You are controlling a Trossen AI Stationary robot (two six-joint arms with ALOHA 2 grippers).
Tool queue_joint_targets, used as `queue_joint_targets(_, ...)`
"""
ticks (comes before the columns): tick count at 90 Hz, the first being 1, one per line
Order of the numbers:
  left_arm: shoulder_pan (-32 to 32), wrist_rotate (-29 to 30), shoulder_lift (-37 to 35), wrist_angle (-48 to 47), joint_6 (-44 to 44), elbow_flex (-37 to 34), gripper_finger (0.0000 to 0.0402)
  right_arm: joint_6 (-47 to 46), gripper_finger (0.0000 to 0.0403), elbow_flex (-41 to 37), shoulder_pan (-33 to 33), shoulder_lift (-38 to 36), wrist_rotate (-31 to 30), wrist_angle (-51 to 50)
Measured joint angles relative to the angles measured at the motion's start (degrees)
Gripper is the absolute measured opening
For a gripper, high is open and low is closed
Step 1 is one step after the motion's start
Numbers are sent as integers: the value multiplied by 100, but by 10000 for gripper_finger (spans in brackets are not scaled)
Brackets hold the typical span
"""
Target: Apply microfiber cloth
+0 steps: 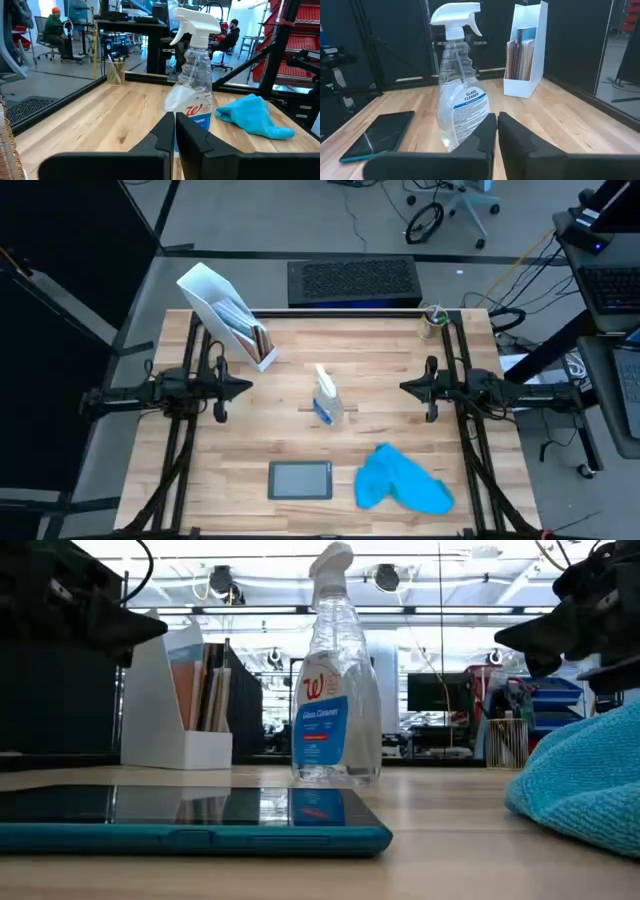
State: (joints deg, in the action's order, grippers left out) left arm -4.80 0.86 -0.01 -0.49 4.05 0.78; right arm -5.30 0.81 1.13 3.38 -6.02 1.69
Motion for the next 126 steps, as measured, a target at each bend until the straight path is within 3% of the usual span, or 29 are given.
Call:
queue_joint_targets(6,0,-2,0,0,0,0,2,-118,2,-1,-1,0,2,0)
queue_joint_targets(20,0,0,0,0,0,0,2,-1602,2,-1,-7,2,-29,331)
queue_joint_targets(28,-1,-1,0,0,0,0,2,-1842,2,-1,3,15,-473,929)
queue_joint_targets(38,0,0,0,2,0,-2,2,-2172,2,-4,4,82,-1106,2351)
queue_joint_targets(46,0,18,0,5,7,-2,2,-1847,2,40,-87,468,-643,4169)
queue_joint_targets(52,0,60,0,11,2,-2,2,-1486,1,314,-237,945,-439,4686)
queue_joint_targets(74,0,116,0,17,11,-2,2,-469,0,2190,-809,3628,-451,2994)
queue_joint_targets(89,0,124,0,17,11,-2,2,-391,0,3486,-1338,5355,-446,1274)
queue_joint_targets(99,0,127,0,17,117,-2,2,-450,0,4074,-1793,6316,-431,717)
queue_joint_targets(112,0,129,7,17,767,-2,2,-1072,0,4462,-2215,7313,-422,701)
queue_joint_targets(126,0,73,152,7,1051,-2,2,-2818,1,4679,-2437,8157,-410,708)
